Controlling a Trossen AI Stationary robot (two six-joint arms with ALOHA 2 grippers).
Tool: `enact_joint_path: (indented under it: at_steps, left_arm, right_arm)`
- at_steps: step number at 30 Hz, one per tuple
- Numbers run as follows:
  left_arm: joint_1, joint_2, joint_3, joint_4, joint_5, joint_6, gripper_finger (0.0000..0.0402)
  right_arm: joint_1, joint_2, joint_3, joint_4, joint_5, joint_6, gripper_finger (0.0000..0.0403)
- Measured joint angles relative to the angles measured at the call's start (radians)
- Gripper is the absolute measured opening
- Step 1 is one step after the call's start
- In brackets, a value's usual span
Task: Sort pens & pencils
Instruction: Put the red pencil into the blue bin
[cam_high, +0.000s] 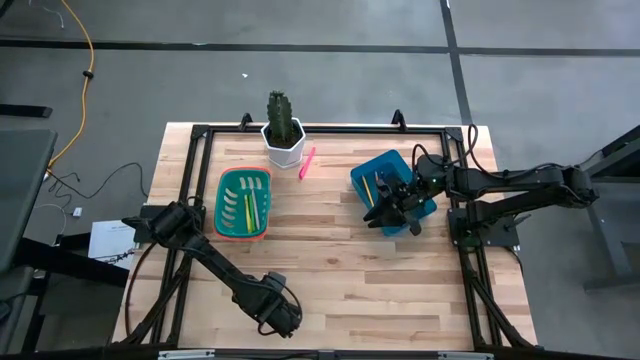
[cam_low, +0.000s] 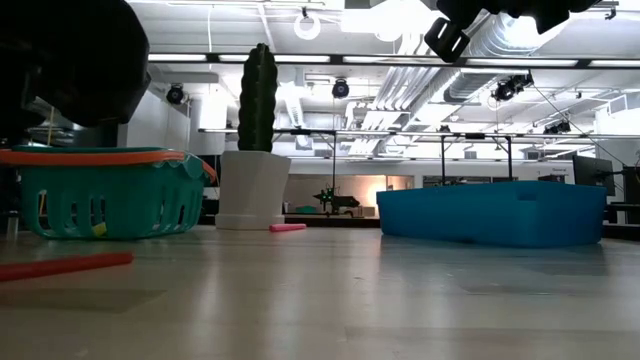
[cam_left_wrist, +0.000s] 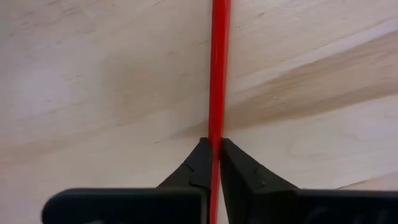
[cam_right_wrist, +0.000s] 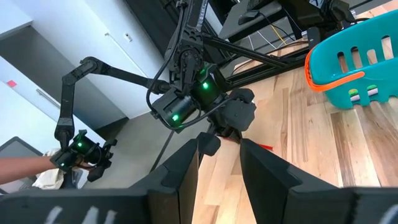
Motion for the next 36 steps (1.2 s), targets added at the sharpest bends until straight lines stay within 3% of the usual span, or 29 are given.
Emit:
enact_joint_path:
  at_steps: [8,16,36]
  left_arm:
    - [0.0,0.0,0.0,0.002,-0.002,0.004,0.003]
    - [0.0,0.0,0.0,0.002,-0.002,0.004,0.0009]
    - [0.0,0.0,0.0,0.002,-0.002,0.004,0.0016]
  right_arm:
    - [0.0,0.0,0.0,0.0,0.0,0.0,0.0109]
    - [0.0,0.0,0.0,0.0,0.0,0.0,0.0109]
    - [0.0,0.0,0.0,0.0,0.0,0.0,0.0109]
